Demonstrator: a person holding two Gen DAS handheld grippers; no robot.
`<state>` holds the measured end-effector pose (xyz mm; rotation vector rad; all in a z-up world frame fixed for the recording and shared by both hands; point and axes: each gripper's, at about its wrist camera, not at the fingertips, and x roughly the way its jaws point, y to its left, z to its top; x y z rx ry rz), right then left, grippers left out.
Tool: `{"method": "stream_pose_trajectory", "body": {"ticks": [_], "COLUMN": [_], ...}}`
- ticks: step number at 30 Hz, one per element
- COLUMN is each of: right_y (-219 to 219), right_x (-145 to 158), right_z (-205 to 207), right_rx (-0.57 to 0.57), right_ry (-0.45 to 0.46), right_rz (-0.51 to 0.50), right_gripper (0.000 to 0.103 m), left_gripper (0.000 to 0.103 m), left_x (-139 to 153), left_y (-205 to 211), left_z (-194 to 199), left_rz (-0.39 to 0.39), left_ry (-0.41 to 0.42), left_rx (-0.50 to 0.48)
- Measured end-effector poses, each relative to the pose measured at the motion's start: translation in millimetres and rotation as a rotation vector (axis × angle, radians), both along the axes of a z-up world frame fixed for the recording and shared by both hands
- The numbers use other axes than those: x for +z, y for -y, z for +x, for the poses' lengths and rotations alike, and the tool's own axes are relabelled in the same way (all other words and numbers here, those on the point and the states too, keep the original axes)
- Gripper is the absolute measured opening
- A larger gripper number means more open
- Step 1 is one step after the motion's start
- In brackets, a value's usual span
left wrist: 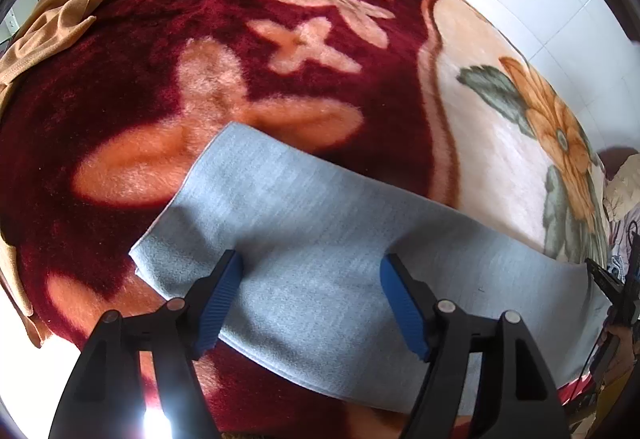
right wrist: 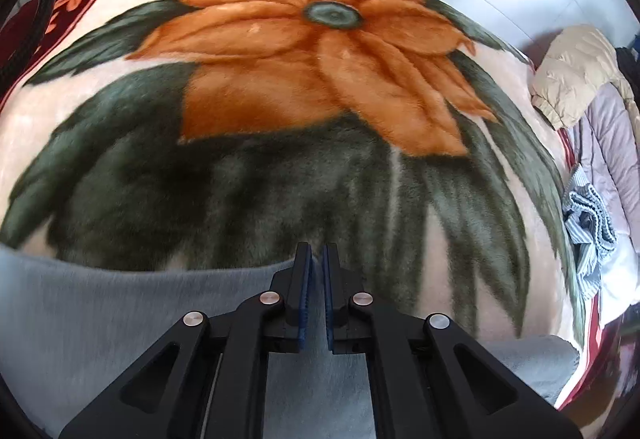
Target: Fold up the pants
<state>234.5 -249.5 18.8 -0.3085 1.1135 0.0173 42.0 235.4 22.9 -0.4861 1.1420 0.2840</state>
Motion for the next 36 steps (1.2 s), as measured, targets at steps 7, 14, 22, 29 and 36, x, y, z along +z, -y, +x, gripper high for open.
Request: {"method": "stream_pose_trajectory", "body": {"ticks": [7, 14, 22, 29, 36], "right_y": [0.1, -32.3, -75.0, -130.0, -180.9], "right_x": [45.5, 82.4, 64.3, 29.3, -2.8], "right_z": [-8.8, -71.4, -139.2, -175.9, -192.2], "right_rx": [-0.096, 0.032, 0.088, 0.143, 0.186], "right_ry": [0.069, 0.06, -0.033, -0.097, -0.127], "right_rz": [0.128, 0.148, 0.241, 0.271, 0.204], "right_gripper": [0.015, 0.03, 0.031, 0.031, 0.036], "left_gripper": [0.08, 0.08, 0.08, 0.08, 0.078], "left_x": [0.9, 23.8, 50.0, 34.0, 7.7], "left_y": [-1.3, -19.2, -34.8, -33.4, -58.5], "left_z": [-1.0, -18.2, -42.6, -45.9, -47.5], "left_rz": [-0.021, -0.063, -0.116, -0.041, -0.006], "left_ry": [0.016, 0.057, 0.1, 0.043, -0.009], "left_rx": [-0.008, -0.011, -0.024, -0.016, 0.024]}}
